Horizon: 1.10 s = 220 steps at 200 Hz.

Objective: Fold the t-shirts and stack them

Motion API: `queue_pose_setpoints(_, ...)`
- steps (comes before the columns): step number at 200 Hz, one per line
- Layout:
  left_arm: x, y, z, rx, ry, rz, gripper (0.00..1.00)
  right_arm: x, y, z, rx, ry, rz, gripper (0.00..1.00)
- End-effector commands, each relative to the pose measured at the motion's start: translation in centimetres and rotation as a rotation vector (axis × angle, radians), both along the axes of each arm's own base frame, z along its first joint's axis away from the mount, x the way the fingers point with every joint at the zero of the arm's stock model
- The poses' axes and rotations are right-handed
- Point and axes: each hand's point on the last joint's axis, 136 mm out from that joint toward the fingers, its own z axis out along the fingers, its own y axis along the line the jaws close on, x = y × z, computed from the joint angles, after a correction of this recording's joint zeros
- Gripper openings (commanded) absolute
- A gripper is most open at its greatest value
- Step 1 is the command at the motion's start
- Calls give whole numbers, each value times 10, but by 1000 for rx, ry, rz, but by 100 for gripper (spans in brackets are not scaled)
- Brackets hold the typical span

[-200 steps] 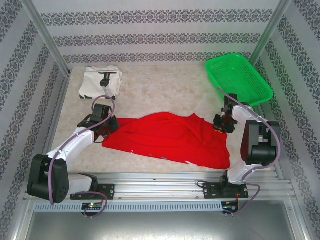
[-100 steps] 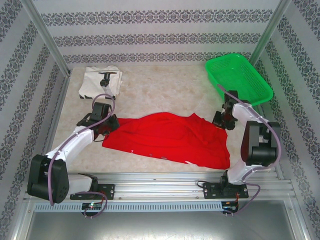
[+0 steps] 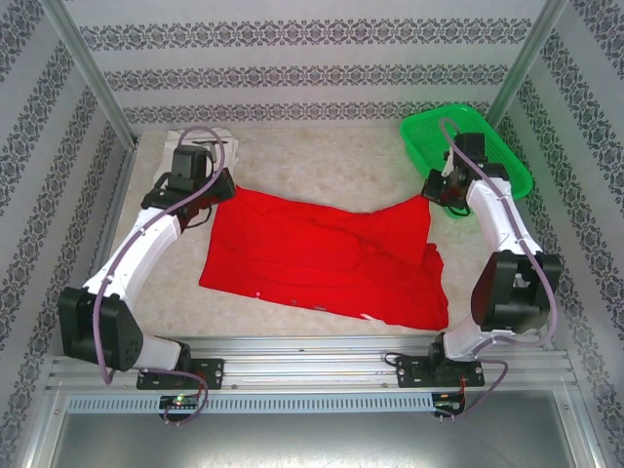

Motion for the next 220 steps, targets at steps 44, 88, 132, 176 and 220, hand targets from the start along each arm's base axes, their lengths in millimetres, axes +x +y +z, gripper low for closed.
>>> queue_pose_setpoints(44,27,8,14,44,-37,-24,0,47,18,32,11,-122,137,0)
queue_pose_setpoints(88,29,19,11,57,-36,-1,0,68,37,54,-35,-198,230,0)
queue_pose_setpoints(132,28,21,10,53,-37,-5,0,87,56,78,-103,-276,321,0)
queue_pose_setpoints(176,24,23,4,54,-29,-4,0,94,75,68,-152,-250,388,0)
queue_pose_setpoints(220,21,28,9,49,-40,2,0,94,82,70,-166,-254,383,0)
